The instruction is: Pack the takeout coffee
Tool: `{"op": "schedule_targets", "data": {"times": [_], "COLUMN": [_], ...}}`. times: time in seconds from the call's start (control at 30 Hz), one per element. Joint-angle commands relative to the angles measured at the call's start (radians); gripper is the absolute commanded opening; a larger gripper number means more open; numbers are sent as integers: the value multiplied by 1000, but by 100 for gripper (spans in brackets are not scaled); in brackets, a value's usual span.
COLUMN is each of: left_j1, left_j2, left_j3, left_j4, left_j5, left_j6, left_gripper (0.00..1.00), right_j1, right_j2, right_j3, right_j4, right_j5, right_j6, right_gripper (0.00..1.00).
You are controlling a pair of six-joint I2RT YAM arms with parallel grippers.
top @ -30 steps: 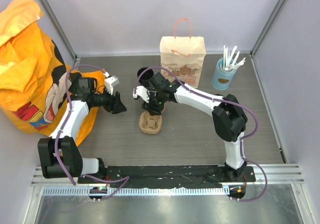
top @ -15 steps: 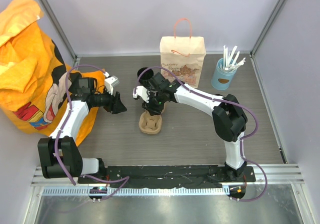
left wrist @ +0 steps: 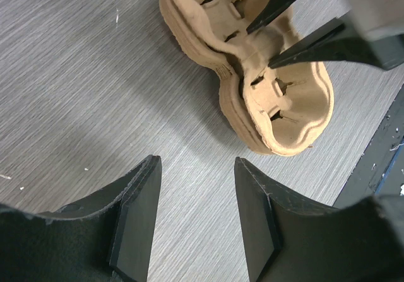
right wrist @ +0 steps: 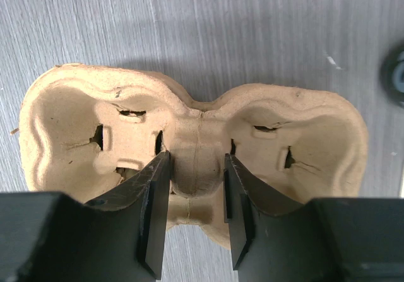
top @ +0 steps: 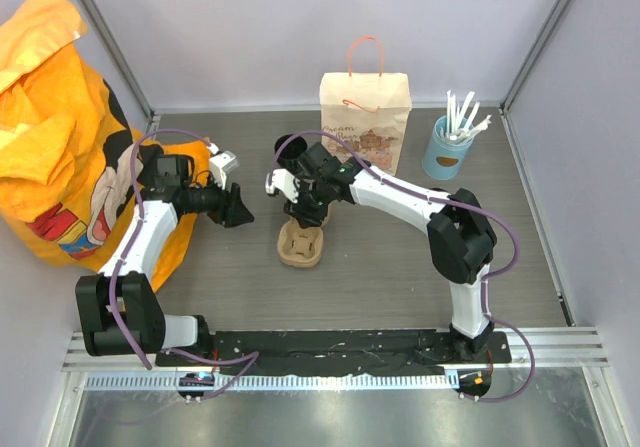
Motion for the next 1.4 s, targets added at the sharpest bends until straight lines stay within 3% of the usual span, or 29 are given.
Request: {"op": "schedule_targets", "data": {"times": [0.0,0.4,0.67,0.93,1.17,1.37], "left_j1": [4,6,-26,-232,-459,-579], "left_j2": [0,-3,-32,-6,130,255], "left_j3": [-4,-1,16,83,228,309], "left_j4": [21,9,-46,-63,-170,-244], "left_j5": [31,53,117,-4,-143,-299], "left_j6": [11,32,169,301,501,661], "left_gripper": [54,54,59,60,60,59], "right_j1": [5,3,-82,-262,-380,-457], "right_j2": [-99,-178,-375,-608,-751,-834], "right_j3": [65,79,24,-94,-149,-129], "right_j4": [16,-19,-69,-103,-109,-152], "right_j5": [26,20,-112,-224,-239,-235], "right_j6": [8,34,90,94,98,91], "right_gripper": [40,38,36,37,37,37]}}
